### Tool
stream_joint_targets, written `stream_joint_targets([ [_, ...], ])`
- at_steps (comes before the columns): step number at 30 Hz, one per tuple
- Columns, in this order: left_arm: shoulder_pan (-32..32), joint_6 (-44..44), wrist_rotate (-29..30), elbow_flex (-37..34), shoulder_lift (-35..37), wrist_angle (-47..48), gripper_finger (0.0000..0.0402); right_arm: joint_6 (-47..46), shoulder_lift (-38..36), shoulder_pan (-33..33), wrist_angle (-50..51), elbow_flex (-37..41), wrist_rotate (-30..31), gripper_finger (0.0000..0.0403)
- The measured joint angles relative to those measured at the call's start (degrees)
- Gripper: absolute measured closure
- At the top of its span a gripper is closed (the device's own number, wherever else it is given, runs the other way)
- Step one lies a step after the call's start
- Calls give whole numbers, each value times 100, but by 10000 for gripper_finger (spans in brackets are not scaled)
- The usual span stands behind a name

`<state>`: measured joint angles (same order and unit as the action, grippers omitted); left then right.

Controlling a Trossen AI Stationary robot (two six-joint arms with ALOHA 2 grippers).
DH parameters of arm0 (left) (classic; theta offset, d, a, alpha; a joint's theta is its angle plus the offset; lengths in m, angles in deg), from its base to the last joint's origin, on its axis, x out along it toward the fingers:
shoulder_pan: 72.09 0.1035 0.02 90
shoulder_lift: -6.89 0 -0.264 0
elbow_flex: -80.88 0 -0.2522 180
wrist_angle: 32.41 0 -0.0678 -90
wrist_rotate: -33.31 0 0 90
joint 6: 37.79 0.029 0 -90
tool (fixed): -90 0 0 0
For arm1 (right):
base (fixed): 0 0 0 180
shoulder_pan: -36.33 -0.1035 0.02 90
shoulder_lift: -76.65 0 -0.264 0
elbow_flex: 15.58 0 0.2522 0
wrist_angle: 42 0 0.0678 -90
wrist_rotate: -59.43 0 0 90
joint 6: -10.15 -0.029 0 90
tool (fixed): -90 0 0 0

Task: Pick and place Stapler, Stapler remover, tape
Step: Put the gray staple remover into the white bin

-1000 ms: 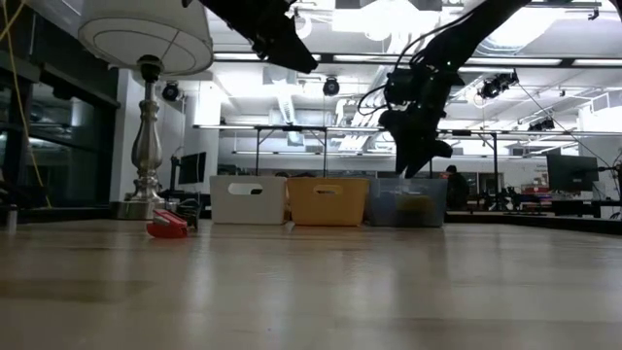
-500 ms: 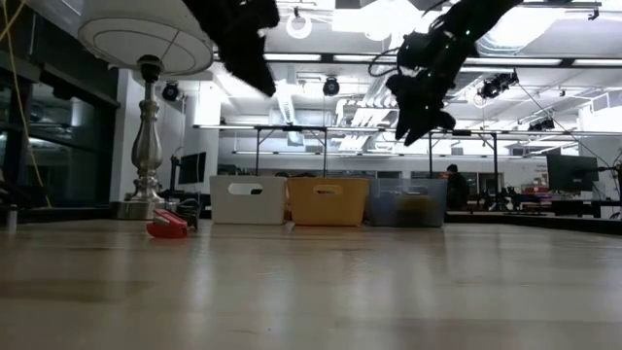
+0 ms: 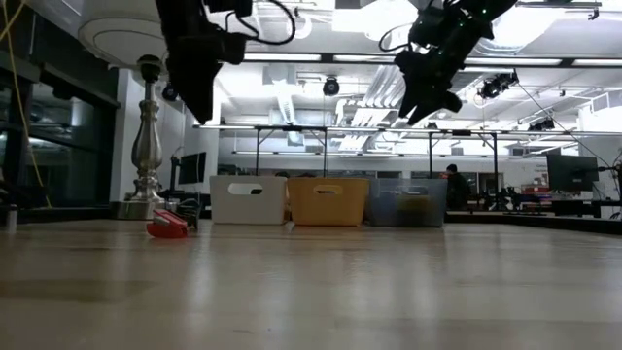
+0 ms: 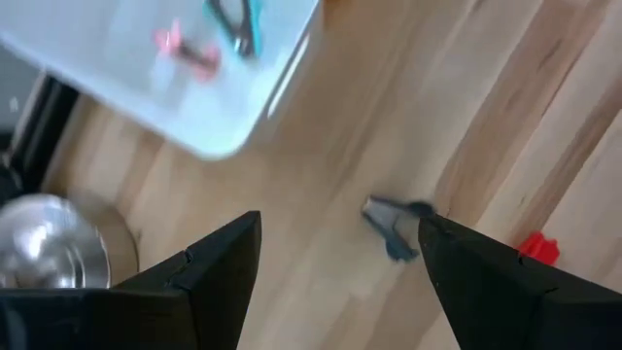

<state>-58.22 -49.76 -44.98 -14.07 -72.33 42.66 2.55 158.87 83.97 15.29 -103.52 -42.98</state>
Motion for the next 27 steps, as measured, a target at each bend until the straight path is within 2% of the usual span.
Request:
stream_joint_targets([
  [7,-17,-686,-30,-40,0,667,128,-2,-7,-2,55,2,0,248],
  [18,-633,-1478,-66,-444,0,942,128,116,-12,-2,135,2,2,238],
  [27,-993,-1359,-508,-821,0,958,128,273,-12,-2,284,2,2,237],
])
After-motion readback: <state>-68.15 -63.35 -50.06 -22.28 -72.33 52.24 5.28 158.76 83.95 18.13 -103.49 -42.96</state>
